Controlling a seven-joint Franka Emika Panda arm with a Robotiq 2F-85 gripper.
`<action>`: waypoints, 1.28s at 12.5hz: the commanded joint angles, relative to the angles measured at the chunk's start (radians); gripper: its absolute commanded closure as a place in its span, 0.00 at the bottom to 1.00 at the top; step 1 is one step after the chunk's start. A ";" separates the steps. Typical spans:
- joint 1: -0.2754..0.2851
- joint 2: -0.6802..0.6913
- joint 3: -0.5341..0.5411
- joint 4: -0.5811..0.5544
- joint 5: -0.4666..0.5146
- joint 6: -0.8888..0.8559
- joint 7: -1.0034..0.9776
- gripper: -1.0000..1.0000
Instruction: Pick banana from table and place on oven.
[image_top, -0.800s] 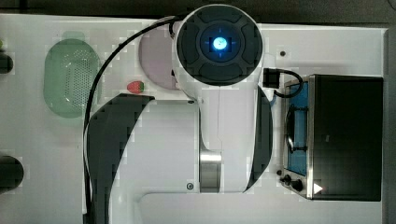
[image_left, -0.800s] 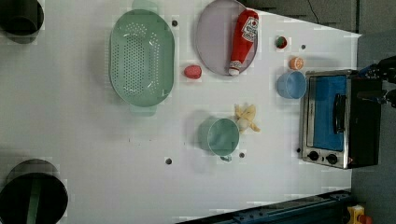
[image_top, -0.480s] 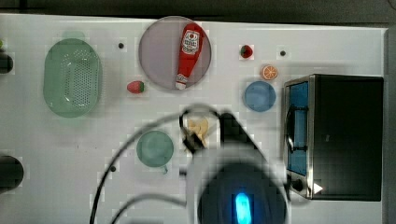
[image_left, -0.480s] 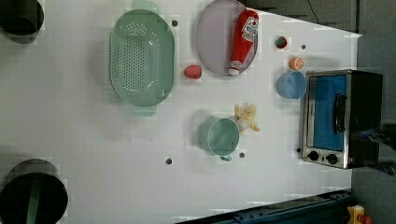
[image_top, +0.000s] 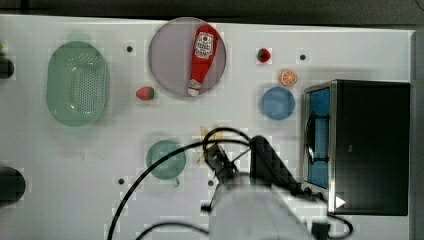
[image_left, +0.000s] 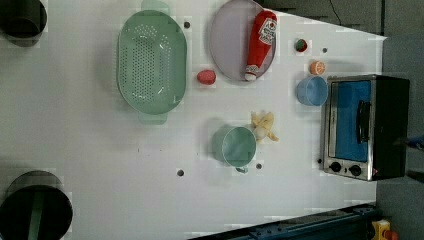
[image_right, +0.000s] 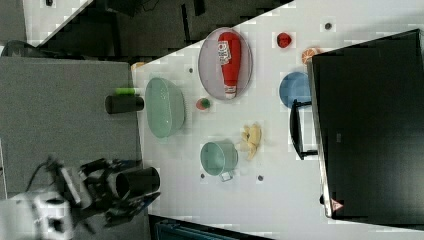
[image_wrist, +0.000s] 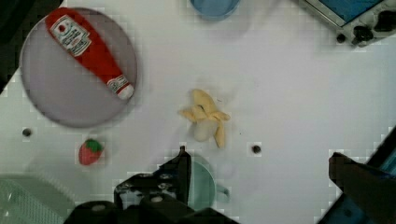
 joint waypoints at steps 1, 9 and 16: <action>0.003 0.146 0.005 -0.108 0.016 0.151 0.035 0.00; 0.005 0.467 0.023 -0.294 0.016 0.636 0.035 0.00; 0.007 0.720 0.054 -0.281 0.016 0.881 0.036 0.00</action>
